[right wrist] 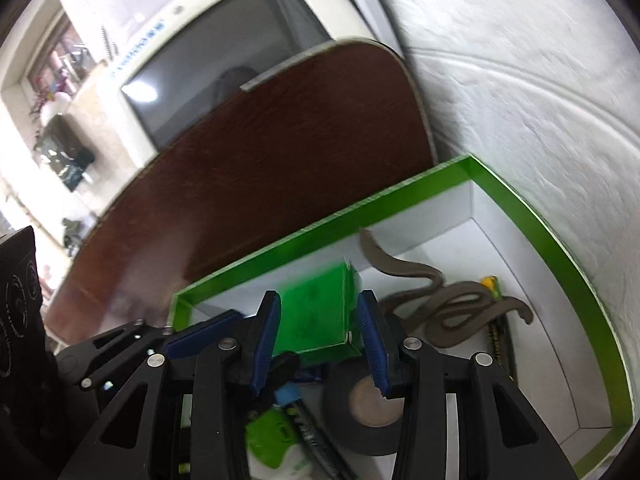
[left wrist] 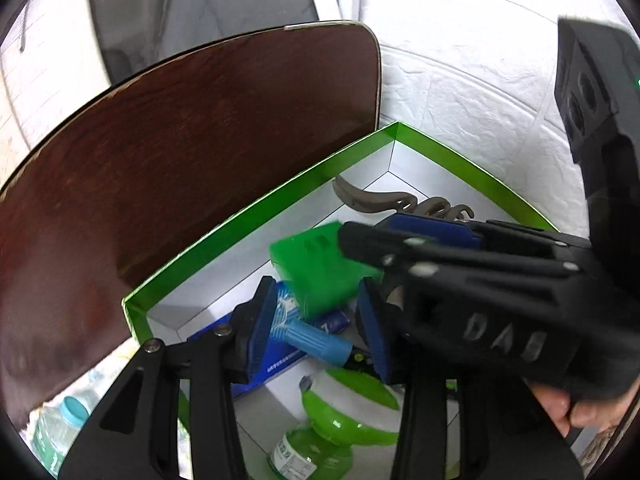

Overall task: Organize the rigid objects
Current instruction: 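Carry the small green box into the green box and release it, then move the right tool back to the playing-card box, then grasp the red-and-blue playing-card box with the right tool, then carry the playing-card box into the green box and release it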

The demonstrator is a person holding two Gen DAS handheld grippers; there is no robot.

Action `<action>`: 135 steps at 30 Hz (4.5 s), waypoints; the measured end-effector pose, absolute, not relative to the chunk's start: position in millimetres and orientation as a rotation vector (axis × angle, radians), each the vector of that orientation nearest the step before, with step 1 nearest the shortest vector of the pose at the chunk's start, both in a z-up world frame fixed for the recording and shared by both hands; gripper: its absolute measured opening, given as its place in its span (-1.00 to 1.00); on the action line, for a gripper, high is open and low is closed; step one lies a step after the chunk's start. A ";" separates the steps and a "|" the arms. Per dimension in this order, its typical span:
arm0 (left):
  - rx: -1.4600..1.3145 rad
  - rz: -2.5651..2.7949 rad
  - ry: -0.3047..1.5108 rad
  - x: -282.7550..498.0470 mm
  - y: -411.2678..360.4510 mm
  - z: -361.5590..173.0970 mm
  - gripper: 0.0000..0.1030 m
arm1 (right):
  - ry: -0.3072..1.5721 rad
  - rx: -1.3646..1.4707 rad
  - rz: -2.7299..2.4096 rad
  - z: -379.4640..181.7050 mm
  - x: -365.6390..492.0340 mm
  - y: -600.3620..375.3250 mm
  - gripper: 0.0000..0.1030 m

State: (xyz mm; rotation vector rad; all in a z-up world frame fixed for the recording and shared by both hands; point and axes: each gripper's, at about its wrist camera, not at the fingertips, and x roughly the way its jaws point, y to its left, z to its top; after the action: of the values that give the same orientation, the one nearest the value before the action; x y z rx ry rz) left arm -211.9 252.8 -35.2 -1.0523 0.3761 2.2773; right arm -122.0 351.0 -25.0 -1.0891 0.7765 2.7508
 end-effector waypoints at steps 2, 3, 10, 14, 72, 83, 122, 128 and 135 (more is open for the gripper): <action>-1.052 2.290 0.363 -208.9 245.9 -33.0 -0.21 | 0.810 -1.086 2.745 -28.0 -118.0 354.7 -0.17; -1.050 2.297 0.361 -207.4 242.8 -31.8 -0.21 | 0.821 -1.080 2.742 -27.8 -115.8 356.2 -0.17; -1.029 2.363 0.313 -194.9 210.2 -16.0 -0.20 | 0.810 -1.037 2.764 -12.9 -105.0 349.6 -0.17; -1.022 2.421 0.281 -188.2 183.3 -8.1 -0.16 | 0.785 -1.037 2.809 -1.2 -100.9 333.4 -0.17; -1.200 2.442 0.058 -175.3 6.4 -86.7 0.19 | 0.372 -1.561 2.809 -65.6 -178.7 120.4 0.06; -1.073 2.507 0.125 -151.4 17.5 -48.8 0.16 | 0.427 -1.514 2.855 -40.3 -160.9 125.3 0.06; -0.818 2.294 0.395 -115.2 212.6 9.5 0.16 | 0.655 -1.062 2.770 30.6 -46.9 290.2 0.06; -0.849 2.269 0.403 -125.1 236.9 0.5 0.16 | 0.698 -1.050 2.741 22.8 -44.2 315.0 0.06; -0.857 2.244 0.419 -127.9 256.1 -6.9 0.16 | 0.729 -1.058 2.701 12.1 -44.9 335.8 0.06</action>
State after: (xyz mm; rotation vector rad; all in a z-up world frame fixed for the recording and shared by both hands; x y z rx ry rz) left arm -127.9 256.1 -6.9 -0.8575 0.4194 2.2442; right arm -44.9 335.8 12.1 -1.0582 0.7287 2.7015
